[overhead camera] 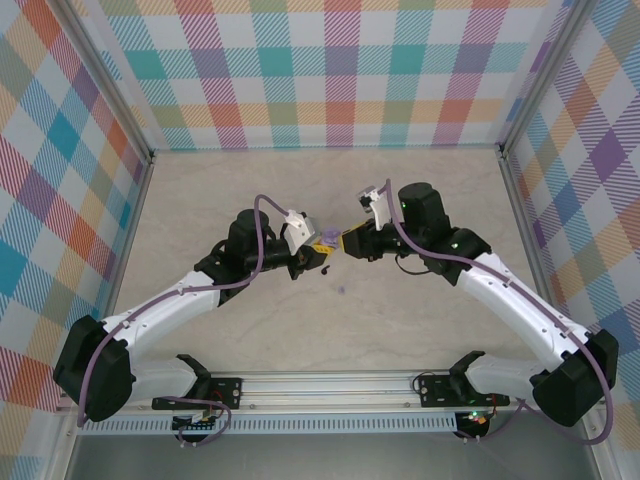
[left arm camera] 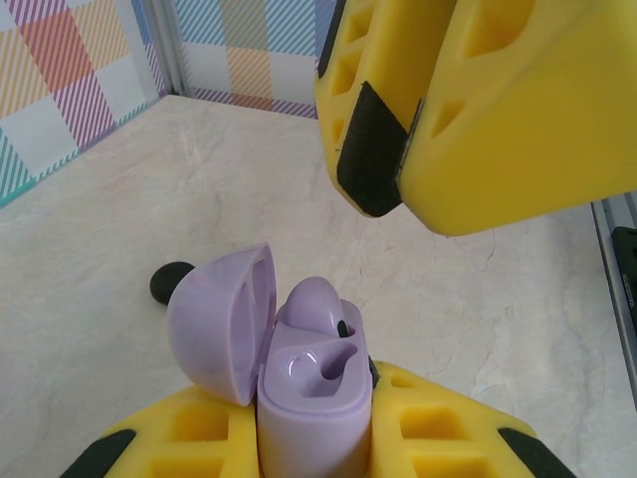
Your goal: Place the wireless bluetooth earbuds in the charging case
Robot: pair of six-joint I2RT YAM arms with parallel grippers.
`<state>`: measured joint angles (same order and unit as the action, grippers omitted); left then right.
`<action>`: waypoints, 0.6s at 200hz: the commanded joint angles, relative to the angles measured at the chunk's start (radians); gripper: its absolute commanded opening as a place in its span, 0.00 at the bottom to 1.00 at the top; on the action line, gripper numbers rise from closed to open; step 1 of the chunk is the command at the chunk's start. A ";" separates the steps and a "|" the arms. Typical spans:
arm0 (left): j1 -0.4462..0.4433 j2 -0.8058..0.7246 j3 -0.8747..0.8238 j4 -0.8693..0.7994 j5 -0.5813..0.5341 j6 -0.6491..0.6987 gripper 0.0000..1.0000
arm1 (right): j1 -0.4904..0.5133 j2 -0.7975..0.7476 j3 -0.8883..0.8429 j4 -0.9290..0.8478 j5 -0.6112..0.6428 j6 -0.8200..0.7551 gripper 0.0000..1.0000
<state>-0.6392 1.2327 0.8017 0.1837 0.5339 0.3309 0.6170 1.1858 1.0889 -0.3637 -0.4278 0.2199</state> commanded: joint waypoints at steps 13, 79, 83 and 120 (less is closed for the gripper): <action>-0.013 -0.004 0.036 -0.010 -0.011 -0.003 0.20 | 0.007 0.014 0.035 0.005 0.034 -0.005 0.28; -0.013 0.019 0.024 -0.042 -0.182 -0.156 0.20 | 0.005 0.098 0.007 -0.154 0.320 0.048 0.37; -0.012 0.016 0.024 -0.049 -0.195 -0.169 0.20 | 0.004 0.101 0.001 -0.159 0.314 0.049 0.38; -0.004 -0.043 0.004 -0.122 -0.292 -0.275 0.21 | 0.004 0.101 -0.081 -0.188 0.235 0.091 0.43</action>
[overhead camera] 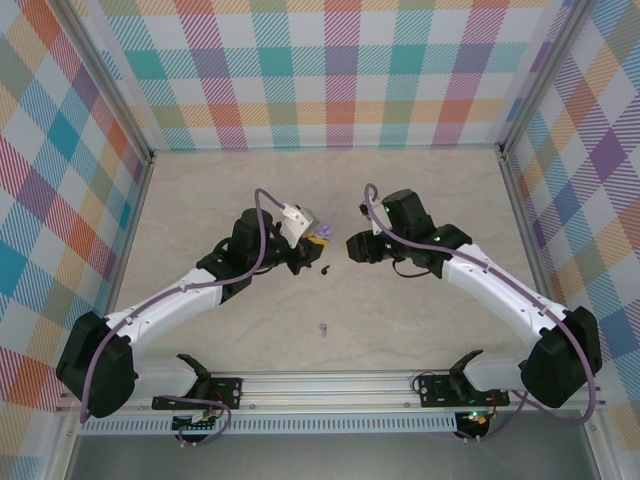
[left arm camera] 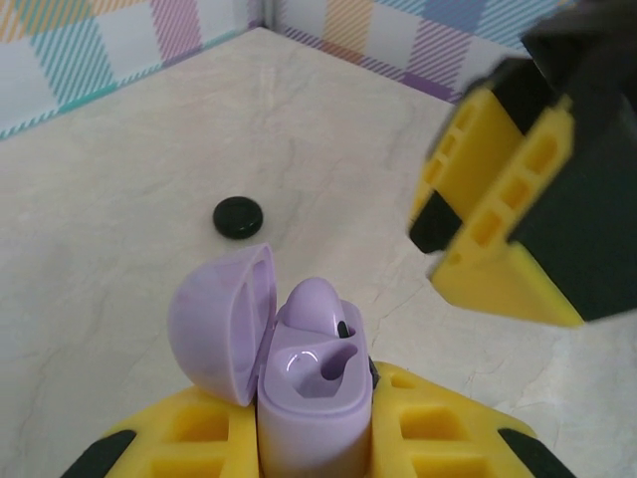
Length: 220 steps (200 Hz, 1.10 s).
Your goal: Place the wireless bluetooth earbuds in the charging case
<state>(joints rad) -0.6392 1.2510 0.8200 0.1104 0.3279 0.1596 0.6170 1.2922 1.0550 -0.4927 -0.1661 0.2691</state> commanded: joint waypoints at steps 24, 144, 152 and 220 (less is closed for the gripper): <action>0.001 -0.137 -0.055 -0.066 -0.116 -0.154 0.23 | 0.007 -0.005 -0.114 -0.047 -0.097 0.111 0.46; 0.002 -0.419 -0.116 -0.237 -0.238 -0.239 0.26 | 0.335 0.286 -0.082 -0.040 0.045 0.578 0.52; 0.002 -0.427 -0.120 -0.237 -0.236 -0.238 0.26 | 0.354 0.312 -0.056 -0.046 0.048 0.586 0.51; 0.002 -0.464 -0.137 -0.247 -0.245 -0.236 0.26 | 0.435 0.466 0.087 -0.168 0.114 0.653 0.44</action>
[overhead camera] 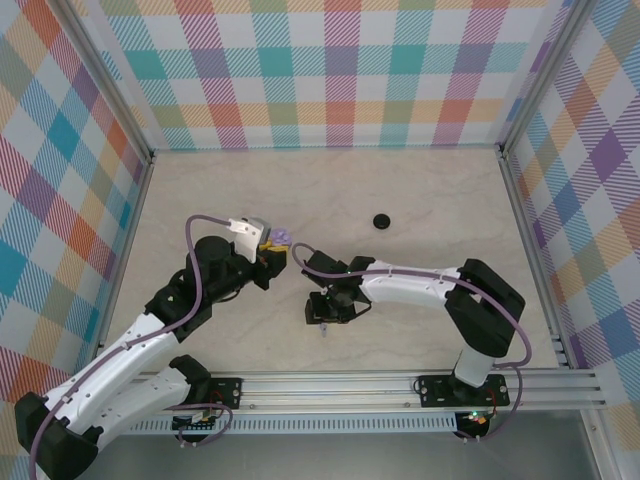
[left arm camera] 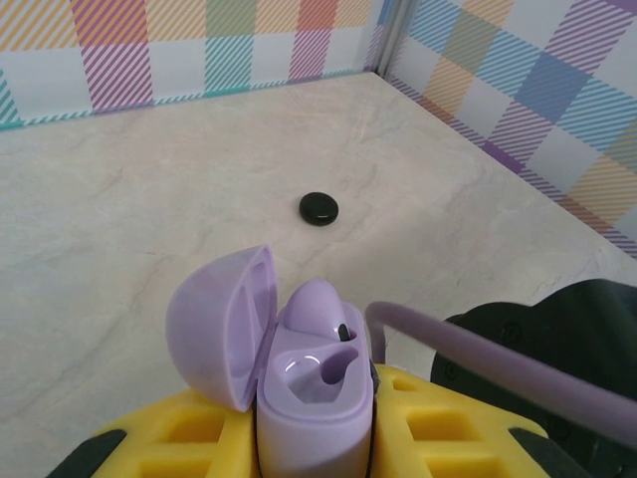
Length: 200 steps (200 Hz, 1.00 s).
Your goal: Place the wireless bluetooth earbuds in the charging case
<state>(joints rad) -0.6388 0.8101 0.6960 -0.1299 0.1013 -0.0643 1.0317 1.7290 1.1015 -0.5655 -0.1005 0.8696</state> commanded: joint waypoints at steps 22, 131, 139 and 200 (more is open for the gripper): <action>0.001 -0.028 -0.016 -0.005 -0.020 -0.011 0.26 | 0.035 0.049 0.066 -0.134 0.079 0.076 0.43; 0.001 -0.029 -0.023 -0.008 -0.018 -0.010 0.26 | 0.059 0.148 0.107 -0.142 0.084 0.096 0.39; 0.001 -0.029 -0.024 -0.007 -0.019 -0.011 0.26 | 0.061 0.155 0.111 -0.142 0.084 0.097 0.39; 0.001 -0.031 -0.025 -0.016 -0.025 -0.011 0.26 | 0.082 0.201 0.152 -0.208 0.149 0.102 0.34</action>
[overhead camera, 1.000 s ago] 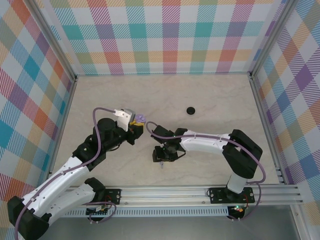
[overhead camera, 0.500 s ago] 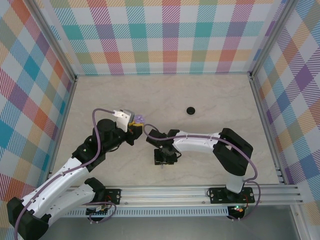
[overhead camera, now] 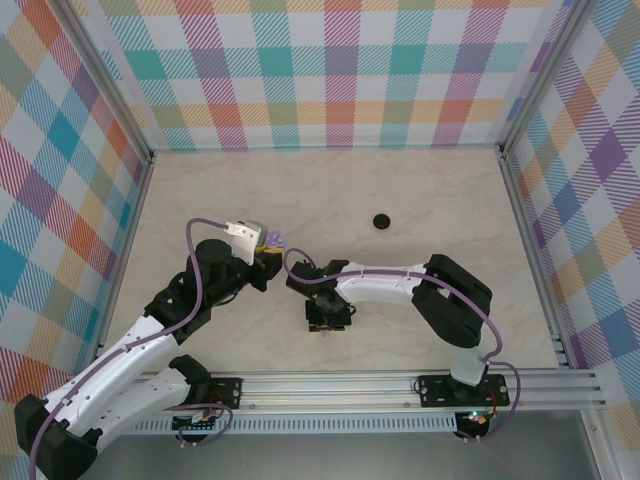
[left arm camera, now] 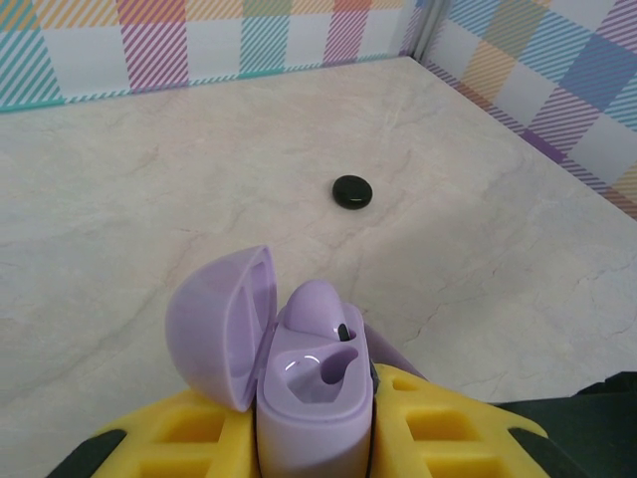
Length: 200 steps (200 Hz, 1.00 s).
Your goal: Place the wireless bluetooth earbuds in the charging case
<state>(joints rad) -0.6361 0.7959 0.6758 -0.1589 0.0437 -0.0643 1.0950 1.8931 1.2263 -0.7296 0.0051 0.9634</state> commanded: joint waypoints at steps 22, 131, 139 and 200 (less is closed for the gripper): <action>-0.001 -0.015 -0.005 0.011 0.031 -0.010 0.26 | 0.019 0.044 0.022 -0.041 0.052 0.010 0.31; -0.002 -0.010 -0.009 0.001 0.023 -0.010 0.26 | -0.173 -0.028 -0.030 -0.014 0.066 -0.310 0.24; -0.002 -0.009 -0.008 0.001 0.021 -0.010 0.26 | -0.194 -0.018 -0.023 -0.015 0.057 -0.353 0.24; -0.002 -0.011 -0.006 -0.002 0.021 -0.014 0.26 | -0.286 0.080 0.086 -0.108 0.047 -0.623 0.29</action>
<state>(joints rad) -0.6361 0.7952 0.6754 -0.1596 0.0544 -0.0643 0.8268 1.9228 1.2705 -0.7872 0.0399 0.4728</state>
